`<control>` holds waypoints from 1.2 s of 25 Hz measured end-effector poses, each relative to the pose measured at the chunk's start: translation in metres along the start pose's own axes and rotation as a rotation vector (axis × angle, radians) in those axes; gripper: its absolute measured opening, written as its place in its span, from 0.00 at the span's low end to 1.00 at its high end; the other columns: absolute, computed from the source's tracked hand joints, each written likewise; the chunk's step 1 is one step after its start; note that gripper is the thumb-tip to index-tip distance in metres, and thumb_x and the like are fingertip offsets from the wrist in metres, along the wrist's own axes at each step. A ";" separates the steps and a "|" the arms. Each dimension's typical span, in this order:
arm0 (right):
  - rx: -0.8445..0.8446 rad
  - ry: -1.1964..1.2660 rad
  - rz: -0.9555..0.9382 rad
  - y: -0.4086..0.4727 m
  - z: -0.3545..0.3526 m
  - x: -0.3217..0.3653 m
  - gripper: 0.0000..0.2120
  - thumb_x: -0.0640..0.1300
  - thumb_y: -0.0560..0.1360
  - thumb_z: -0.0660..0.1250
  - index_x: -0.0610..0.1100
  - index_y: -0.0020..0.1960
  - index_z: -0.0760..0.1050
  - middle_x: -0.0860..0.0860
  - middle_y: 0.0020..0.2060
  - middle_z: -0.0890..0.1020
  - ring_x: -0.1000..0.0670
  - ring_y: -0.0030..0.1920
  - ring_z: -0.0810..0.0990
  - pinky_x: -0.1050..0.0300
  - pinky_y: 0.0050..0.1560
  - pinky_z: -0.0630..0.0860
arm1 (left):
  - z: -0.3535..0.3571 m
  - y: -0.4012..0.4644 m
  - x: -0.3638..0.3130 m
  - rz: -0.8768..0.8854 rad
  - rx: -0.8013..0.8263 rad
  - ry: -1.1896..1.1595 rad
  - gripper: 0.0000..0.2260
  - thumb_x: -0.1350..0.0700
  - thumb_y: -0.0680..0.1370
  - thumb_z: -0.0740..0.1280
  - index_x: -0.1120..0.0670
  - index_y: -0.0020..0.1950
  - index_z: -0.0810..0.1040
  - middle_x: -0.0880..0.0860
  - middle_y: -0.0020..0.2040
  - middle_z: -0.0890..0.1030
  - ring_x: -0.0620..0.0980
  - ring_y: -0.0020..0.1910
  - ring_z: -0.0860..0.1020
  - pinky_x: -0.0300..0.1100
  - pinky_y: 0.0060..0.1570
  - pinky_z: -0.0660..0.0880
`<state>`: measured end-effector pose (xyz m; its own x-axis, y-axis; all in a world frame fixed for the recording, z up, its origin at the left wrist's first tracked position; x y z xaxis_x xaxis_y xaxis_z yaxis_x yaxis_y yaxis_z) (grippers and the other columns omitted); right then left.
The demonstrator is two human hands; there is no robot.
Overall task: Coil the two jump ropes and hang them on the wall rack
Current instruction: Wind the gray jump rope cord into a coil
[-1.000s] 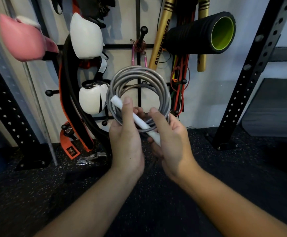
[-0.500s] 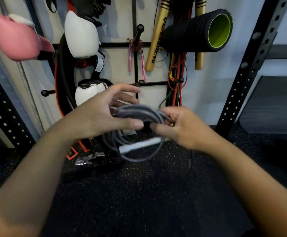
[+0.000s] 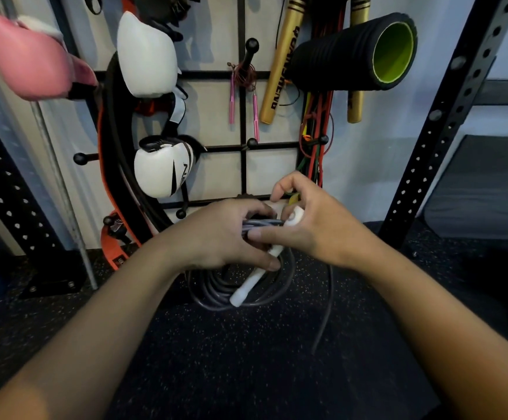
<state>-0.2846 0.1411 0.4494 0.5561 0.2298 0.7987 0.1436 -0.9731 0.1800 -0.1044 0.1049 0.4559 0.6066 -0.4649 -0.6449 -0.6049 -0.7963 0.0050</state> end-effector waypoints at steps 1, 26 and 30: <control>-0.006 0.005 -0.024 0.000 0.001 0.000 0.23 0.59 0.66 0.80 0.52 0.53 0.73 0.47 0.39 0.85 0.52 0.35 0.77 0.53 0.37 0.74 | 0.000 0.000 0.001 0.017 0.017 -0.037 0.23 0.47 0.66 0.82 0.42 0.58 0.82 0.43 0.49 0.86 0.42 0.50 0.83 0.47 0.58 0.79; 0.018 0.220 -0.027 -0.004 -0.014 0.002 0.10 0.53 0.76 0.71 0.46 0.50 0.80 0.55 0.28 0.77 0.55 0.28 0.73 0.68 0.30 0.71 | -0.054 -0.027 0.017 0.039 -0.560 -0.345 0.55 0.37 0.60 0.81 0.38 0.80 0.55 0.47 0.76 0.71 0.47 0.75 0.68 0.46 0.71 0.64; 0.194 0.117 -0.074 -0.007 0.008 0.005 0.17 0.50 0.75 0.76 0.49 0.60 0.75 0.50 0.43 0.87 0.53 0.40 0.86 0.57 0.43 0.82 | -0.019 -0.019 0.003 0.052 0.049 -0.055 0.50 0.43 0.61 0.84 0.35 0.76 0.59 0.41 0.69 0.78 0.41 0.66 0.77 0.46 0.69 0.72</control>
<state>-0.2763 0.1490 0.4472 0.4413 0.2857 0.8507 0.3413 -0.9301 0.1354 -0.0813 0.1115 0.4689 0.5455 -0.4819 -0.6857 -0.6602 -0.7511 0.0026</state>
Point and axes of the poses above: each hand's wrist, its own y-axis towards the middle knuckle, its own z-axis out of the palm, x = y × z, the point moved 1 cm from there along y, towards the middle knuckle
